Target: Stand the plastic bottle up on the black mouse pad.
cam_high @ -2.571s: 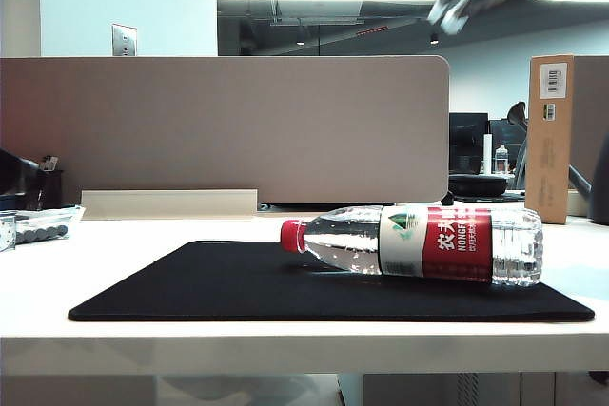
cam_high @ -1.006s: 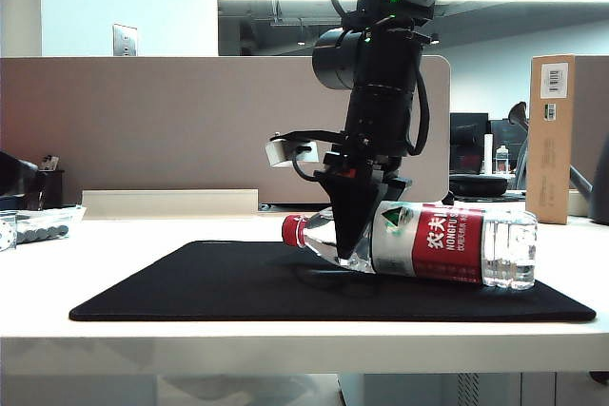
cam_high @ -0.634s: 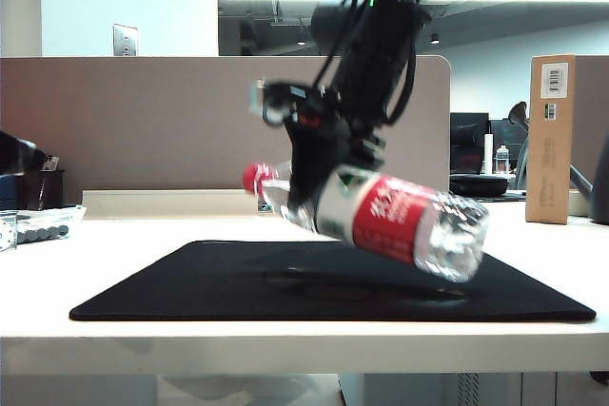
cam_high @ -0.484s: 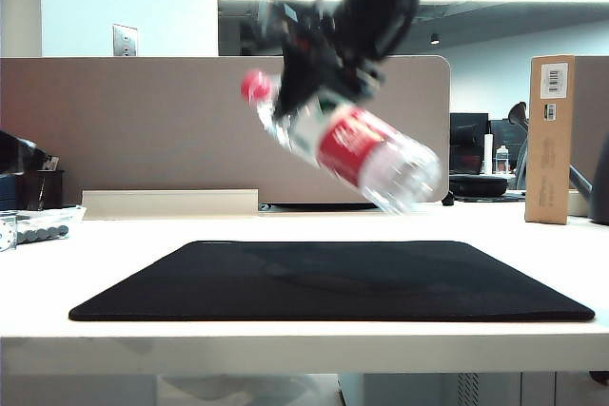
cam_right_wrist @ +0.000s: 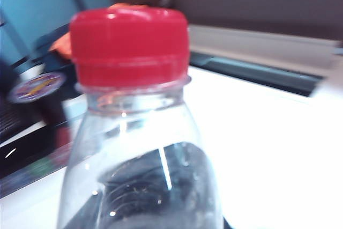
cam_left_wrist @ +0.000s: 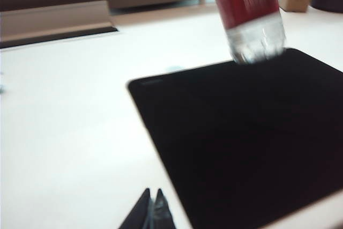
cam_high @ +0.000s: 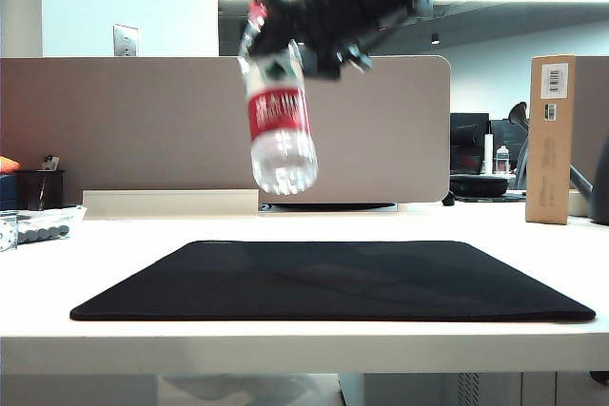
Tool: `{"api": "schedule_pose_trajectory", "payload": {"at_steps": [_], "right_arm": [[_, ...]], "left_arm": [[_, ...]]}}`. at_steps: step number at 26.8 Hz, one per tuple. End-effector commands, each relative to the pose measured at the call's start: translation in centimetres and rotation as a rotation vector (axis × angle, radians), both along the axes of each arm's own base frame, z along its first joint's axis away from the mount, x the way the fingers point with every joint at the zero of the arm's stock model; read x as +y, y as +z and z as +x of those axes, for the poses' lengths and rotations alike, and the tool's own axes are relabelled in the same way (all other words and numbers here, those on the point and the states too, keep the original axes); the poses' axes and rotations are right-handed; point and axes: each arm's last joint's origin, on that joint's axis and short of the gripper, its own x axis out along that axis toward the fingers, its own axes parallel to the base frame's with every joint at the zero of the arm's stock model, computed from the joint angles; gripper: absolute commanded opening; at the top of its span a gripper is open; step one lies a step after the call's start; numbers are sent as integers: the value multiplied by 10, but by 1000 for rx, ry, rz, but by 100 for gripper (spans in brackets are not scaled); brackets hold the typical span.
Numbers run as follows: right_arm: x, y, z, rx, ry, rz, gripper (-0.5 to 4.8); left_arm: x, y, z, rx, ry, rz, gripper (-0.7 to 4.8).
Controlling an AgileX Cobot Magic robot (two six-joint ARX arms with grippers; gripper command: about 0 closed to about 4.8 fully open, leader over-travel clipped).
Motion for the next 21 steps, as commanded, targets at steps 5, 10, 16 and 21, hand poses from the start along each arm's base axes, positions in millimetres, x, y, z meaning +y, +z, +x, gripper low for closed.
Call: {"api": "schedule_pose_trajectory", "payload": {"at_steps": [5,10,16,21], "right_arm": [[-14,-8,-24,-310,-289,313,-6],[-24,-38,-48,-370,-461,329,-6],[-28,-72,-70,-371,-497,173,-6],[-26,-79,-71,-388,-488,103,-6]], "left_arm": [[5,3,2,-22,54,-13,-4],[5,3,2,-21,53,-13,-4],[5,3,2,-21,53,-13,-4],[5,3,2,-21,53,-13,-4]]}}
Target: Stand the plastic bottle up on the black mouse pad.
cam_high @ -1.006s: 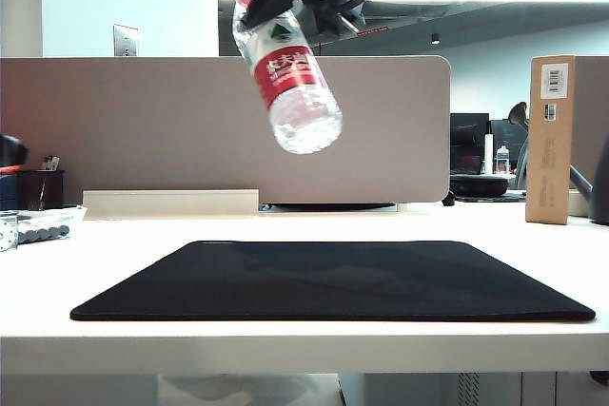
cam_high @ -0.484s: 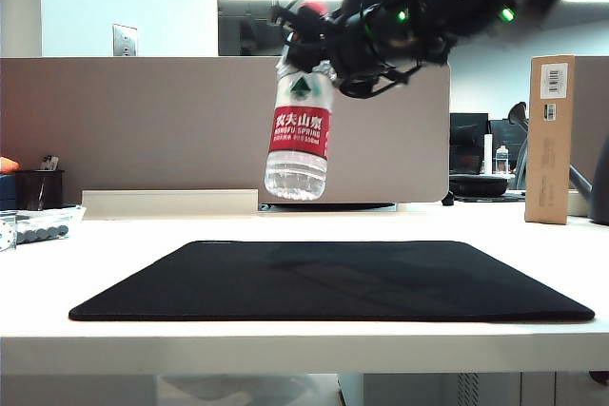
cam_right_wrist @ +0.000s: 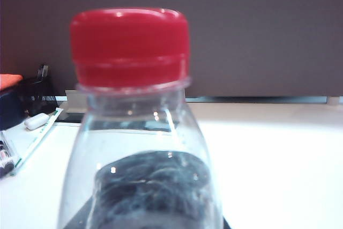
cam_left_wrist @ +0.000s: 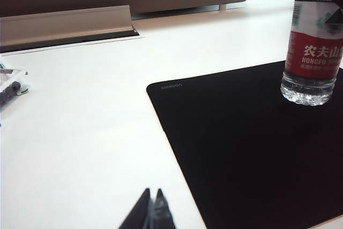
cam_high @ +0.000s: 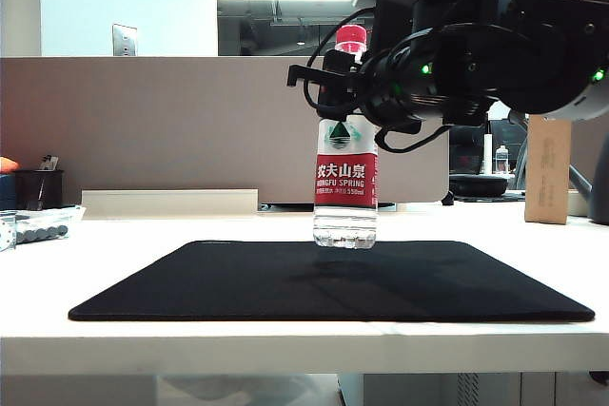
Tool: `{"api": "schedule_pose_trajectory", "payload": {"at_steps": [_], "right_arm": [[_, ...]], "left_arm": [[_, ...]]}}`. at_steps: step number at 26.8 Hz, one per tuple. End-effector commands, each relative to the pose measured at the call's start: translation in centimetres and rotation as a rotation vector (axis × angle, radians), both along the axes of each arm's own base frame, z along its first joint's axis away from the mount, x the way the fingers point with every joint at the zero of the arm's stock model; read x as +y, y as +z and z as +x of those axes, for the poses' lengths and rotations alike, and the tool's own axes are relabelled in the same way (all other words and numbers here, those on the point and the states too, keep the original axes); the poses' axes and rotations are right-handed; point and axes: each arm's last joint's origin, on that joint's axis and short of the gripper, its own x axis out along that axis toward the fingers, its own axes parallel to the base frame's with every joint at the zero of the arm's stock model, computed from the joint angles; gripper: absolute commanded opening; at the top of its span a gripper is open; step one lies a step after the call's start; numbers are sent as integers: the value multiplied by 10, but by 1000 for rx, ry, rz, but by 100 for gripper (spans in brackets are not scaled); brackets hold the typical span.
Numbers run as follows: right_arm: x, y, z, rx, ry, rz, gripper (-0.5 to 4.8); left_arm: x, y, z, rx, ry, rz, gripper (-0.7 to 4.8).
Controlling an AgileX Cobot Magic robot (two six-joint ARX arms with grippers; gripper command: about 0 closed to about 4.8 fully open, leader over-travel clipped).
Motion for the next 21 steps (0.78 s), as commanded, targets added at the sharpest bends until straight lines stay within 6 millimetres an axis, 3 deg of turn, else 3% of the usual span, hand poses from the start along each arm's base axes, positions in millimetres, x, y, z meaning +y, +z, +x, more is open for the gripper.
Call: {"api": "schedule_pose_trajectory", "payload": {"at_steps": [1,8,9,12,17,19,21], "right_arm": [[1,10,-1,-89,-5,15,-6],[5,-12,3,-70,11,-2,-4],[5,-13,4,-64,10,-3,17],[5,-14,4,-51,16,19,258],[6,-11,2,-76,20,38,276],[6,-8,2,-90,19,50,344],[5,-6,1,-94,13,55,374]], "left_arm": [[0,2,0,-10,-2,-8,-4],[0,2,0,-10,-2,-7,-4],[0,2,0,-10,-2,-7,-4],[0,2,0,-10,-2,-7,-4],[0,2,0,-10,-2,-7,-4],[0,2,0,-10,-2,-7,-4],[0,2,0,-10,-2,-7,-4]]}}
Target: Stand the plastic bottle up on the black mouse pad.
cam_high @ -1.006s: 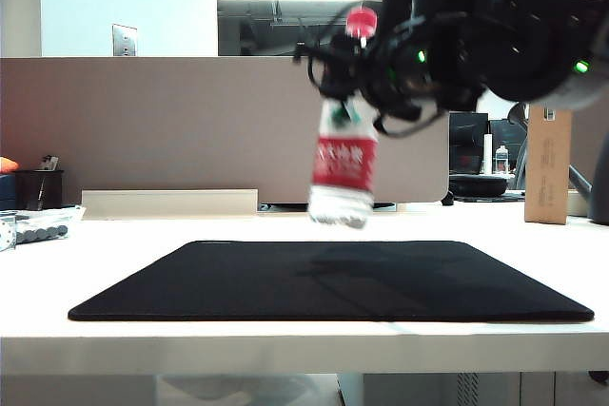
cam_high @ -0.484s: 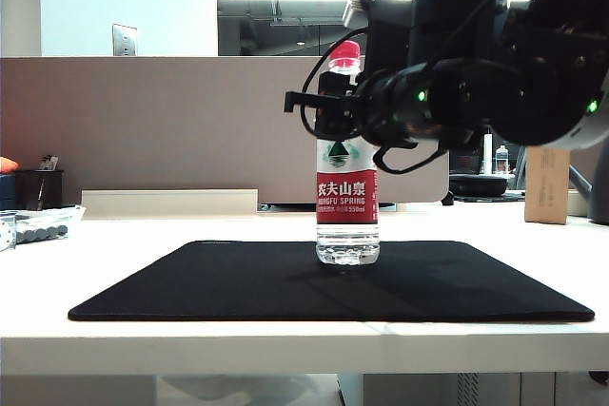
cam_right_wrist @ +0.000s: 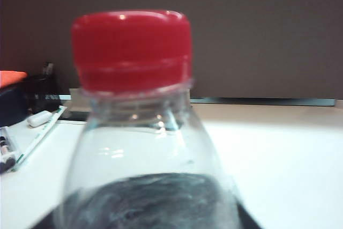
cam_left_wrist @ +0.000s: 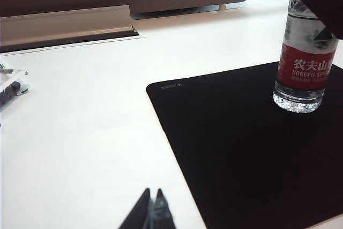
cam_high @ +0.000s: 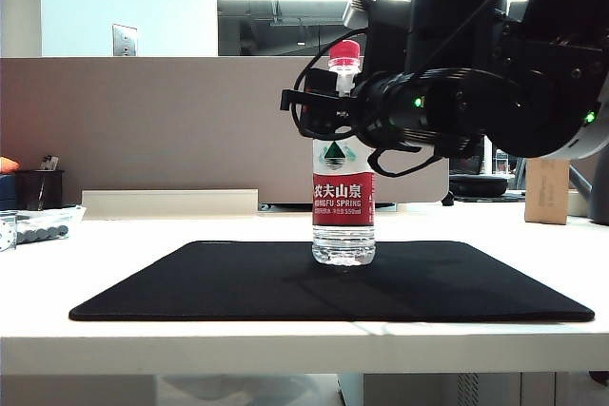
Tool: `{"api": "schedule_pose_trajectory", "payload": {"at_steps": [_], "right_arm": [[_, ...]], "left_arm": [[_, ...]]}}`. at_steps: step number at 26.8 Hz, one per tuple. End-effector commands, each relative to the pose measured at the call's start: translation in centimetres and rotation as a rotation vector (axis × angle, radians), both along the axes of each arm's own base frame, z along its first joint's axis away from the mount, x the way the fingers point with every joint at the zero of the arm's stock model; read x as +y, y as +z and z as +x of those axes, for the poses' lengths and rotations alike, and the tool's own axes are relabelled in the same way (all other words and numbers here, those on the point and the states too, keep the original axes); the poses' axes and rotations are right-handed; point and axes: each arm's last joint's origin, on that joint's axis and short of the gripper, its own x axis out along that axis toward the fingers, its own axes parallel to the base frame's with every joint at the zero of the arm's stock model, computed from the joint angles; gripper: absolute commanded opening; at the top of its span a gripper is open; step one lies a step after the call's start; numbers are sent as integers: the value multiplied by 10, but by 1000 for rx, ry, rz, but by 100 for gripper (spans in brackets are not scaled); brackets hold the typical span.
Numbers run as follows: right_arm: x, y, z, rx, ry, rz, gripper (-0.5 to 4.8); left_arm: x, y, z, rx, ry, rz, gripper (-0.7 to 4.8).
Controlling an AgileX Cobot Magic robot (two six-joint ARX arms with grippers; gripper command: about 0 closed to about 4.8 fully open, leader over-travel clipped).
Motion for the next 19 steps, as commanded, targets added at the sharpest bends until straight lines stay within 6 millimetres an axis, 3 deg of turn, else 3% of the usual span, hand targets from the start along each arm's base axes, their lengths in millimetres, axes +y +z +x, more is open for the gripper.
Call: {"api": "schedule_pose_trajectory", "payload": {"at_steps": [1,3,7,15,19], "right_arm": [[-1,15,-1,-66,-13,63,380],[-3,18,-1,-71,-41,75,381],[-7,48,-7,-140,-45,133,432],[-21,102,-25,-270,-37,239,431],[-34,136,-42,-338,-23,288,382]], "left_arm": [[0,2,0,-10,-2,-8,-4],[0,2,0,-10,-2,-8,-4],[1,2,0,-9,6,-8,-4],[14,2,4,-10,153,-7,-4],[22,2,6,-7,233,-5,-4]]}}
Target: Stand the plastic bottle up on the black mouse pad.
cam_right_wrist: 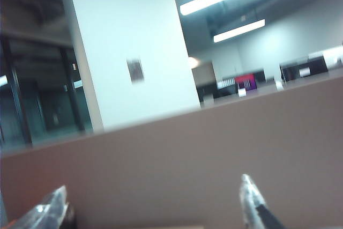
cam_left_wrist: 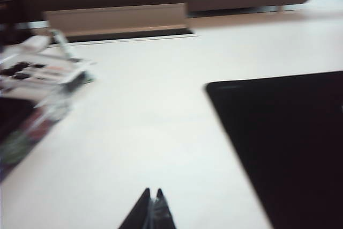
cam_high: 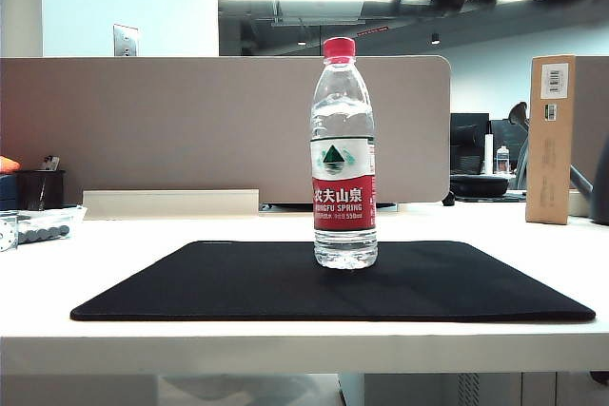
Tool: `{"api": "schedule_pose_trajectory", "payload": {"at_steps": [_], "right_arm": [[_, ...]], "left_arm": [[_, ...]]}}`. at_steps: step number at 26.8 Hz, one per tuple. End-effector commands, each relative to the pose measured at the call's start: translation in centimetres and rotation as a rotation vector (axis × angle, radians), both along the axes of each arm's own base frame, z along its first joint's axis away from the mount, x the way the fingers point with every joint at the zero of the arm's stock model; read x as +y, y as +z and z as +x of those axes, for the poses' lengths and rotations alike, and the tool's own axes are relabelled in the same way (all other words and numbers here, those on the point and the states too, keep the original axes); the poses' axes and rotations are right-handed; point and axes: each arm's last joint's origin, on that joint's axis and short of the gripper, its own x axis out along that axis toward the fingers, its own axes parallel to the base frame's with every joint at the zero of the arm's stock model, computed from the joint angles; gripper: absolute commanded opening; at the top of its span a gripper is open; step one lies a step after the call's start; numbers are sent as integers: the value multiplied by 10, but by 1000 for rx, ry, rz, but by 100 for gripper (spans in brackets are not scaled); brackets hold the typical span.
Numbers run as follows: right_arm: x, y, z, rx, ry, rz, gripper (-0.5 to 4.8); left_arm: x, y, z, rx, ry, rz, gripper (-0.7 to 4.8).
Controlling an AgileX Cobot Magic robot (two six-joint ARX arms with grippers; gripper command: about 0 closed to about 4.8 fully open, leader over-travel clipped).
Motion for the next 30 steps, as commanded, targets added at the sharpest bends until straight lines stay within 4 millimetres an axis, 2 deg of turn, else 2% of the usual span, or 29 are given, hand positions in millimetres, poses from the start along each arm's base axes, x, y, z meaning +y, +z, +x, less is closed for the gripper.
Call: {"api": "schedule_pose_trajectory", "payload": {"at_steps": [1,2,4,5,9,12,18,30], "right_arm": [[-10,29,-15,-70,30,30,344],[-16,43,-24,-94,64,18,226],[-27,62,-39,-82,79,-3,49],[-32,68,-45,-65,80,-16,29],[-50,83,-66,19,74,-86,-2],[-73,90,-94,63,-7,-208,-1],[-103,67,-117,133,-103,-274,-1],[-135,40,-162,316,-78,-425,-1]], "left_arm": [[6,2,1,-9,63,-5,-4],[9,2,1,-9,95,-5,-4],[14,2,2,-9,144,-4,-4],[16,2,2,-9,162,-4,-4],[20,2,2,-9,207,-4,-4],[20,2,2,-9,211,-4,-4],[20,2,2,-9,211,-4,-4],[20,2,2,-9,210,-4,-4]]}}
